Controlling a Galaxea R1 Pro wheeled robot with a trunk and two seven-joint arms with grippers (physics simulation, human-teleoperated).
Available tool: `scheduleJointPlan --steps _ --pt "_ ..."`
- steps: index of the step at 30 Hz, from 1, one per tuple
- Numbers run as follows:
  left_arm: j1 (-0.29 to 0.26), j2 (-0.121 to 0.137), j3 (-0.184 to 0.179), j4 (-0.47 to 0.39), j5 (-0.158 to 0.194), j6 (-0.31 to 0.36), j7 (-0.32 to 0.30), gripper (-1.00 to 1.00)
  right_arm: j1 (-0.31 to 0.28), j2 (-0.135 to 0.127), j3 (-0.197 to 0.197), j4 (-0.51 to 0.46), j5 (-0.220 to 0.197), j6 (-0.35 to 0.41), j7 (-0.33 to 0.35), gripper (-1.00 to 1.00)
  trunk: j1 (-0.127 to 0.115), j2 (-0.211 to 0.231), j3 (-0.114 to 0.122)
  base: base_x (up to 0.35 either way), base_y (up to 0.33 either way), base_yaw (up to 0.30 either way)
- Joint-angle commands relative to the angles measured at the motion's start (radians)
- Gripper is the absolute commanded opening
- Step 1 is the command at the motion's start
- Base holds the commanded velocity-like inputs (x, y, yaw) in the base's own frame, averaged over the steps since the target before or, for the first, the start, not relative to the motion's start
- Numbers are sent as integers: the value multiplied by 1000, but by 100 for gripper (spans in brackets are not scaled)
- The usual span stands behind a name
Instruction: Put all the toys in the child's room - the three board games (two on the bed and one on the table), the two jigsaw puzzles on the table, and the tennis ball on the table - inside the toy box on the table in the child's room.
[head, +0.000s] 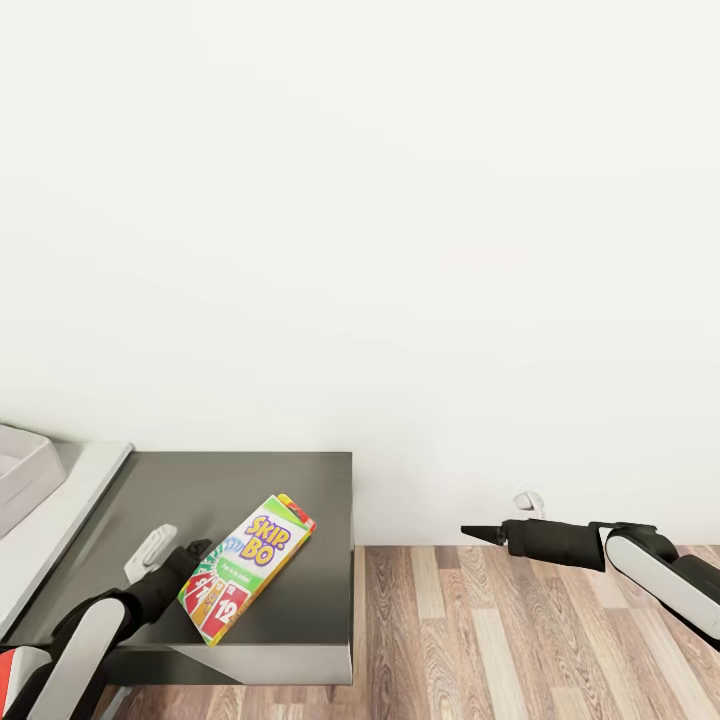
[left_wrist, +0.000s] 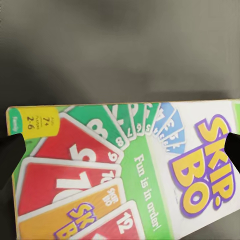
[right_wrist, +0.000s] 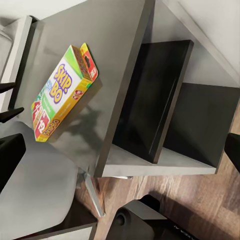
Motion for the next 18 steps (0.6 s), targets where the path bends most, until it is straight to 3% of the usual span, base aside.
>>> scheduleJointPlan --steps 1,10,18 --pt "-1 0 1 -2 10 3 9 100 -2 -1 3 0 -7 3 0 100 1 -2 -2 0 0 0" --pt "2 1 8 -6 11 9 10 100 -2 -1 3 0 -7 3 0 100 1 -2 -2 0 0 0" --pt "19 7 52 -38 11 12 12 100 -2 -1 3 -1 -7 4 0 100 1 -2 -2 0 0 0"
